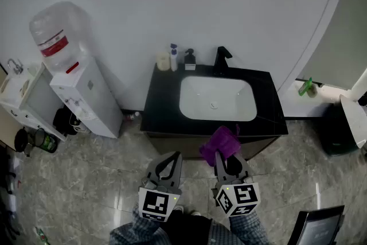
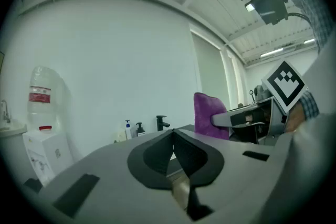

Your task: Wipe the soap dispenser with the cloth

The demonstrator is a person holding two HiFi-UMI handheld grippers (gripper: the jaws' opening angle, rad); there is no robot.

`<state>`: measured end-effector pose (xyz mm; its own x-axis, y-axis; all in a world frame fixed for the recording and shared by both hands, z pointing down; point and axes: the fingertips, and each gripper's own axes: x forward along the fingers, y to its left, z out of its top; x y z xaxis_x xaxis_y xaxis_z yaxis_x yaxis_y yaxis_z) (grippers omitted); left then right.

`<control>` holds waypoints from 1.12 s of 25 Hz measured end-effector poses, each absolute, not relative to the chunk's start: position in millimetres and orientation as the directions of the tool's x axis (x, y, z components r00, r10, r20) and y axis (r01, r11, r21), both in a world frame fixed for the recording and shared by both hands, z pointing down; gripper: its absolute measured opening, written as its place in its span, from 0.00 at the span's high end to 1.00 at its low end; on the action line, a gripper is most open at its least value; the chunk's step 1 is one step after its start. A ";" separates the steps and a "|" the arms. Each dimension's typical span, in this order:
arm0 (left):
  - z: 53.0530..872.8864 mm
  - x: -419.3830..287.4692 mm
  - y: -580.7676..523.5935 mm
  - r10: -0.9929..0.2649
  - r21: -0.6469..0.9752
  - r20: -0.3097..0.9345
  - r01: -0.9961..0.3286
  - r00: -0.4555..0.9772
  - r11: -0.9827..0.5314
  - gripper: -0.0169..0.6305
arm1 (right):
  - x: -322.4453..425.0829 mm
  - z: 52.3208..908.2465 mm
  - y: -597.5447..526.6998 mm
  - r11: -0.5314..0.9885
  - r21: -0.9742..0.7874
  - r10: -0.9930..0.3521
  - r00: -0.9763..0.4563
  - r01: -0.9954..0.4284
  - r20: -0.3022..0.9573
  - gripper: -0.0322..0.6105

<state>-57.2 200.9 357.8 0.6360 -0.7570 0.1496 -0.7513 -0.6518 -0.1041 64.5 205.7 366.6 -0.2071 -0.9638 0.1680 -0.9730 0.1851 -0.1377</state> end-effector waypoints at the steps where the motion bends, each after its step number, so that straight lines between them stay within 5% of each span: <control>1: 357.9 -57.1 201.0 -0.757 -0.103 0.149 -0.751 0.636 -0.652 0.97 | 64.8 367.6 205.9 0.183 -0.140 -0.964 -0.206 -0.973 0.170 0.83; 28: 355.9 -38.1 218.0 -0.776 -0.095 0.153 -0.772 0.612 -0.628 0.97 | 92.3 365.3 223.4 0.180 -0.162 -0.965 -0.206 -0.970 0.160 0.83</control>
<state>-38.1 218.0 355.9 0.6121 -0.7758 0.1531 -0.7723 -0.6281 -0.0953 92.3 223.4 365.3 -0.2057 -0.9655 0.1596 -0.9702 0.1799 -0.1624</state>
